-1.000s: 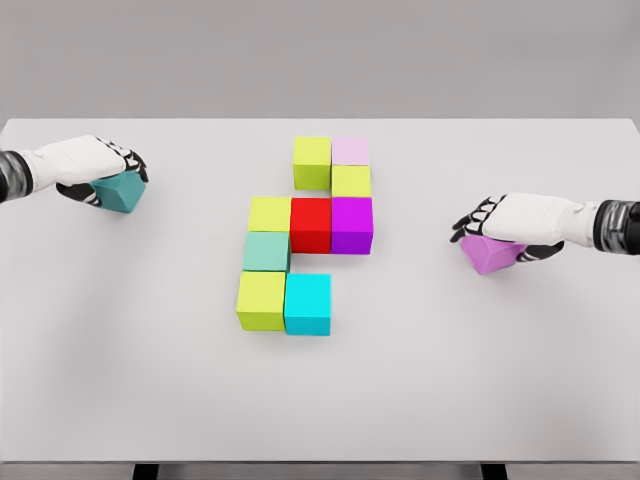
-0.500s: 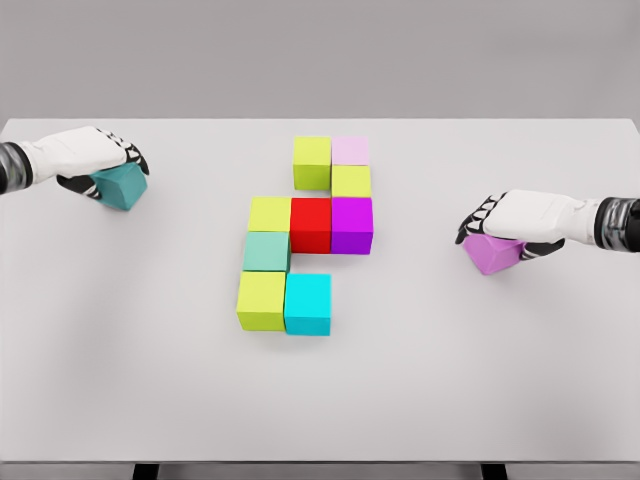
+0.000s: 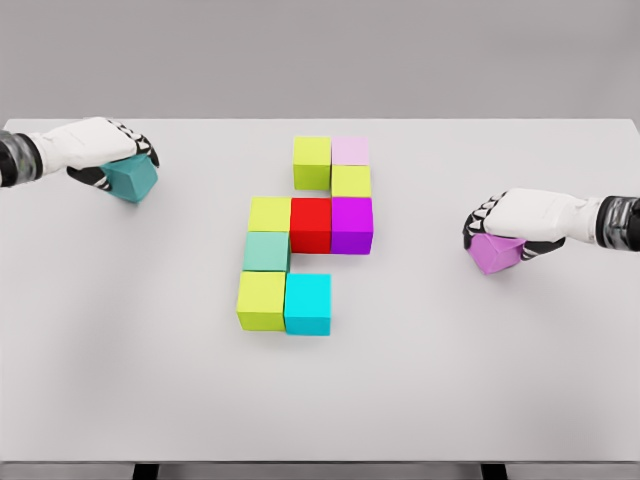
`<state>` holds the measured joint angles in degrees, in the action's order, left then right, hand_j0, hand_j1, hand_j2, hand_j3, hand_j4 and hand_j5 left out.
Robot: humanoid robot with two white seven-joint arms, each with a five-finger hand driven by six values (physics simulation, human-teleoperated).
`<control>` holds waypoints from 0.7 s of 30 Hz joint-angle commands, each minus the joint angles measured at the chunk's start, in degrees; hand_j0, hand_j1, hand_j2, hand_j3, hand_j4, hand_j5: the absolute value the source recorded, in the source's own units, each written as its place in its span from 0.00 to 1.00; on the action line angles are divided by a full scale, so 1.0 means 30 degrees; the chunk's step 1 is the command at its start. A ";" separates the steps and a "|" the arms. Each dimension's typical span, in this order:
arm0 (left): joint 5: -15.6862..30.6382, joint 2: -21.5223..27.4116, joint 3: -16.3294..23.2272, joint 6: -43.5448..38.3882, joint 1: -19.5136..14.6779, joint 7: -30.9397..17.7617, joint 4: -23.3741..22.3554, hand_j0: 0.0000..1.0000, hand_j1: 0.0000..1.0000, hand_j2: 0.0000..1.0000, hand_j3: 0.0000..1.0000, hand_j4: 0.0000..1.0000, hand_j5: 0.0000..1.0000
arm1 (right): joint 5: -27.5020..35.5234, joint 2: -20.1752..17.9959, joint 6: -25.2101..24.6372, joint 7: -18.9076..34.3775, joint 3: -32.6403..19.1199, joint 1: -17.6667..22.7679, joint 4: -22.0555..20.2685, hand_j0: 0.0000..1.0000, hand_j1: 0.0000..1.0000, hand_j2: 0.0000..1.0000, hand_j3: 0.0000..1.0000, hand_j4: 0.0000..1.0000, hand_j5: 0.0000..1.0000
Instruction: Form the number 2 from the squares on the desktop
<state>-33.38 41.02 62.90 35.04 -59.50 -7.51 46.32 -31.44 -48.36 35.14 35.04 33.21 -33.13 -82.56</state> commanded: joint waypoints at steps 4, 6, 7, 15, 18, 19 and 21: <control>0.0080 -0.0430 -0.0107 -0.0014 -0.0117 0.0012 -0.0118 0.71 0.71 0.71 0.71 0.71 0.71 | 0.0109 -0.0111 -0.0046 -0.0013 -0.0084 0.0000 -0.0252 0.60 0.60 0.60 0.60 0.60 0.60; 0.0080 -0.0693 -0.0137 -0.0014 -0.0176 0.0012 -0.0147 0.71 0.71 0.71 0.71 0.71 0.71 | 0.0109 -0.0140 -0.0046 -0.0013 -0.0084 0.0029 -0.0282 0.59 0.59 0.59 0.59 0.59 0.59; 0.0051 -0.0753 -0.0137 -0.0014 -0.0176 0.0012 -0.0176 0.71 0.71 0.71 0.71 0.71 0.71 | 0.0109 -0.0169 -0.0046 -0.0013 -0.0084 0.0029 -0.0340 0.59 0.59 0.59 0.59 0.59 0.59; 0.0021 -0.1719 -0.0283 -0.0014 -0.0469 0.0012 -0.0498 0.71 0.71 0.71 0.71 0.71 0.71 | 0.0109 -0.0228 -0.0046 -0.0013 -0.0084 0.0059 -0.0955 0.56 0.56 0.56 0.56 0.56 0.56; 0.0021 -0.2129 -0.0312 -0.0014 -0.0586 -0.0017 -0.0821 0.71 0.71 0.71 0.71 0.71 0.71 | 0.0167 -0.0432 -0.0046 -0.0013 -0.0084 0.0088 -0.1365 0.56 0.56 0.56 0.56 0.56 0.56; -0.0008 -0.2363 -0.0341 -0.0014 -0.0586 -0.0017 -0.0879 0.71 0.71 0.71 0.71 0.71 0.71 | 0.0167 -0.0579 -0.0046 -0.0013 -0.0084 0.0146 -0.1599 0.56 0.56 0.56 0.56 0.56 0.56; -0.0037 -0.2598 -0.0429 -0.0014 -0.0616 -0.0017 -0.1289 0.71 0.71 0.71 0.71 0.71 0.71 | 0.0197 -0.0872 -0.0046 -0.0013 -0.0113 0.0234 -0.1893 0.56 0.56 0.56 0.56 0.56 0.56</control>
<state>-33.70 34.02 61.93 35.05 -61.61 -7.57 43.43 -31.11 -50.14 35.13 35.04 32.93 -32.43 -87.29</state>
